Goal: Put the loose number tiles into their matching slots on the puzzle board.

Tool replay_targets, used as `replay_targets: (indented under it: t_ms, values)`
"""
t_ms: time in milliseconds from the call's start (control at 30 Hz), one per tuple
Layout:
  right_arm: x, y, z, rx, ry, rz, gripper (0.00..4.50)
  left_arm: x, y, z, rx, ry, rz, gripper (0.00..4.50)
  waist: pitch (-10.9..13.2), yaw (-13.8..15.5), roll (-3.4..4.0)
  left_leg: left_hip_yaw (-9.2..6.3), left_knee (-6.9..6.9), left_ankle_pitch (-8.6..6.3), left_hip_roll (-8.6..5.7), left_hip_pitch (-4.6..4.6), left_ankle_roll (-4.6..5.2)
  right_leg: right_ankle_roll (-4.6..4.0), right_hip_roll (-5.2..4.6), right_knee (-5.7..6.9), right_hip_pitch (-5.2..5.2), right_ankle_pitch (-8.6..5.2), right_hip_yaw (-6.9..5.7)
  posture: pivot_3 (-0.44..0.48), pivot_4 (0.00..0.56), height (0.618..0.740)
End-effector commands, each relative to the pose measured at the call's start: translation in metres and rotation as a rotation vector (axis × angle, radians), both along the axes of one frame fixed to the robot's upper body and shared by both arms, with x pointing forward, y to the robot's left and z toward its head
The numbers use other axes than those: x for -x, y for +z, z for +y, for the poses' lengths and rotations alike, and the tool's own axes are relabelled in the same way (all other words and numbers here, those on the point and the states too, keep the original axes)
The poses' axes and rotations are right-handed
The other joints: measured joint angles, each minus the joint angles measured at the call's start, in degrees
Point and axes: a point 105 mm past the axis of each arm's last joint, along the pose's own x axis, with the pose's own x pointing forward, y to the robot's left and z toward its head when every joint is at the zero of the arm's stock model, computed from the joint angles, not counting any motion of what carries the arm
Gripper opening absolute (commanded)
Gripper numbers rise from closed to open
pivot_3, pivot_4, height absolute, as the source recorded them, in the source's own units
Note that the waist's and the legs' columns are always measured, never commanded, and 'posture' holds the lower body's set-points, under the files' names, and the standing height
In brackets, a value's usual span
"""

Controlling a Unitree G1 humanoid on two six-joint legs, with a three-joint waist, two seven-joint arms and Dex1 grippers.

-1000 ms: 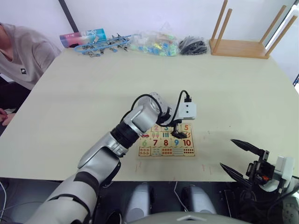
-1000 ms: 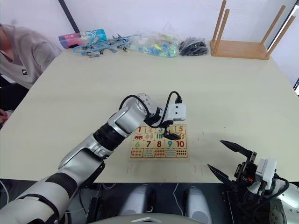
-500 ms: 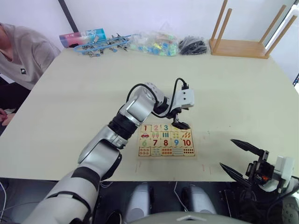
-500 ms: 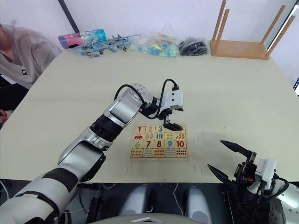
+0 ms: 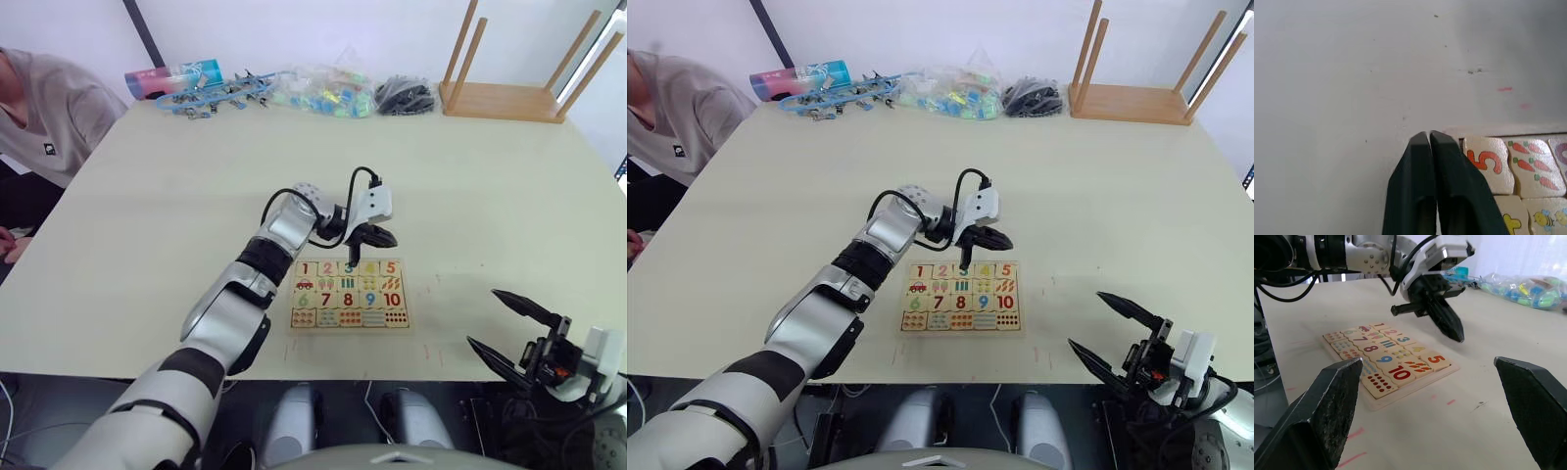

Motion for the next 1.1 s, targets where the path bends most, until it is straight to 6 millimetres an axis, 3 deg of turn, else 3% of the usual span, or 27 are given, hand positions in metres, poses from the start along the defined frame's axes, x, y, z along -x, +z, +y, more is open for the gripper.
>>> replay_targets:
  t_ms: [33, 1100]
  values:
    - [0.003, 0.008, -0.006, 0.01, -0.026, -0.035, 4.5, -0.003, 0.008, -0.003, 0.007, -0.032, -0.043, 0.01, 0.0, -0.02, 0.0, 0.0, 0.0, 0.0, 0.0, 0.0, 0.0, 0.0, 0.0, 0.0, 0.0, 0.0, -0.01, 0.0, 0.15, 0.737]
    - [0.003, 0.008, -0.006, 0.019, -0.022, -0.035, 4.5, 0.007, -0.009, 0.005, -0.04, -0.117, -0.028, 0.01, 0.0, -0.02, 0.0, -0.02, 0.0, 0.0, 0.01, -0.01, 0.0, 0.0, 0.0, -0.01, 0.0, 0.0, -0.02, 0.0, 0.15, 0.737]
